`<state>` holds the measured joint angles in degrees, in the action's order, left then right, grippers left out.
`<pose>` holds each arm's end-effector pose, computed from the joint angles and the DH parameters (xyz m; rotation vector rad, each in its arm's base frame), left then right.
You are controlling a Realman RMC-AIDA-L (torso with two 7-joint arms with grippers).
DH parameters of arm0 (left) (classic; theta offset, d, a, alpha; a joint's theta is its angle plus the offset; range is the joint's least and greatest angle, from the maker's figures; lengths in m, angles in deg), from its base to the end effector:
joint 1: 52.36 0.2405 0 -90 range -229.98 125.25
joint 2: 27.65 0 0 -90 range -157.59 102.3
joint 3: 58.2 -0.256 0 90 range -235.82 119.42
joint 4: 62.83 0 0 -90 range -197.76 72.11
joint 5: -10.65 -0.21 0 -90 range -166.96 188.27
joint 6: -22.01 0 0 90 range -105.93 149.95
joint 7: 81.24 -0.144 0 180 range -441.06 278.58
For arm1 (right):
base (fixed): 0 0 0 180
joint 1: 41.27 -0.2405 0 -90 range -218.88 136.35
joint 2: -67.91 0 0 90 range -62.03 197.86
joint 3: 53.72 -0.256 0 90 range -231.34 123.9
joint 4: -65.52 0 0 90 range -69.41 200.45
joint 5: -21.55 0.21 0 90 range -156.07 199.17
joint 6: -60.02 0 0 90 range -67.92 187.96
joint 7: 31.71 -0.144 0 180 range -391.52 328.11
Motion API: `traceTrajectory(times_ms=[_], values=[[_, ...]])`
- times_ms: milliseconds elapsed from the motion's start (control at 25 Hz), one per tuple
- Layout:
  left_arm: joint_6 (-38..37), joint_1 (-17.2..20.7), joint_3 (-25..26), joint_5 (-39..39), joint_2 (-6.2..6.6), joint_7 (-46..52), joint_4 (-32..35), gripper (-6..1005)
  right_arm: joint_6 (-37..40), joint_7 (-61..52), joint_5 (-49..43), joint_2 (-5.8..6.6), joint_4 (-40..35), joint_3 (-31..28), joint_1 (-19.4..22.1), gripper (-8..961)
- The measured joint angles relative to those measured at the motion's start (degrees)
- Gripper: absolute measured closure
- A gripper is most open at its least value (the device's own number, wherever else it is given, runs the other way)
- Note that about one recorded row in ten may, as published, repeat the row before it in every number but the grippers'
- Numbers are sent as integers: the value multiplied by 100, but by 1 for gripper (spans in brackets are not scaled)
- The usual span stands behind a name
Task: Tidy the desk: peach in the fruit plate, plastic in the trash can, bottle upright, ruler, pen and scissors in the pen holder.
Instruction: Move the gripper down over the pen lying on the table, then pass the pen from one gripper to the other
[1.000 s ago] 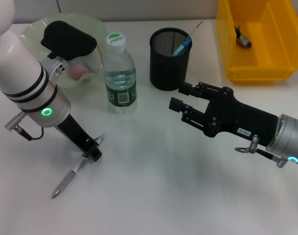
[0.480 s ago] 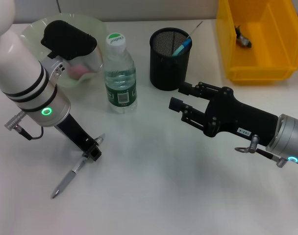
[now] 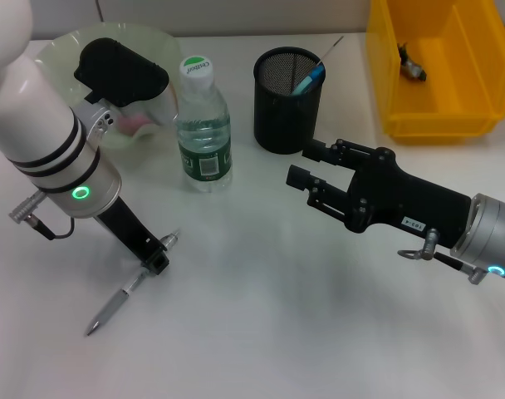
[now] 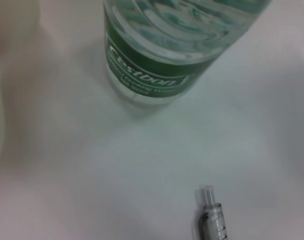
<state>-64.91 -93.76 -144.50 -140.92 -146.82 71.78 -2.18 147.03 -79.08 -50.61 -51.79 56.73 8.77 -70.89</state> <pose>-0.2005 0.3527 -0.0425 -2.5630 -1.0604 0.7817 0.2486 0.2924 -0.0642 -2.4920 0.4891 1.1444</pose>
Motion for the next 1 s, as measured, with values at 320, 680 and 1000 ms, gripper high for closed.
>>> traceTrajectory(times_ms=[320, 680, 1000], values=[[3, 0, -86, -13, 0, 0, 0, 683, -1, 1, 0, 0, 0, 0, 0, 479], [53, -30, -98, -10, 0, -1, 4, 778, -1, 1, 0, 0, 0, -36, 0, 479], [77, -51, -90, -13, 0, -1, 32, 817, -1, 4, 0, 0, 0, -63, -34, 479]])
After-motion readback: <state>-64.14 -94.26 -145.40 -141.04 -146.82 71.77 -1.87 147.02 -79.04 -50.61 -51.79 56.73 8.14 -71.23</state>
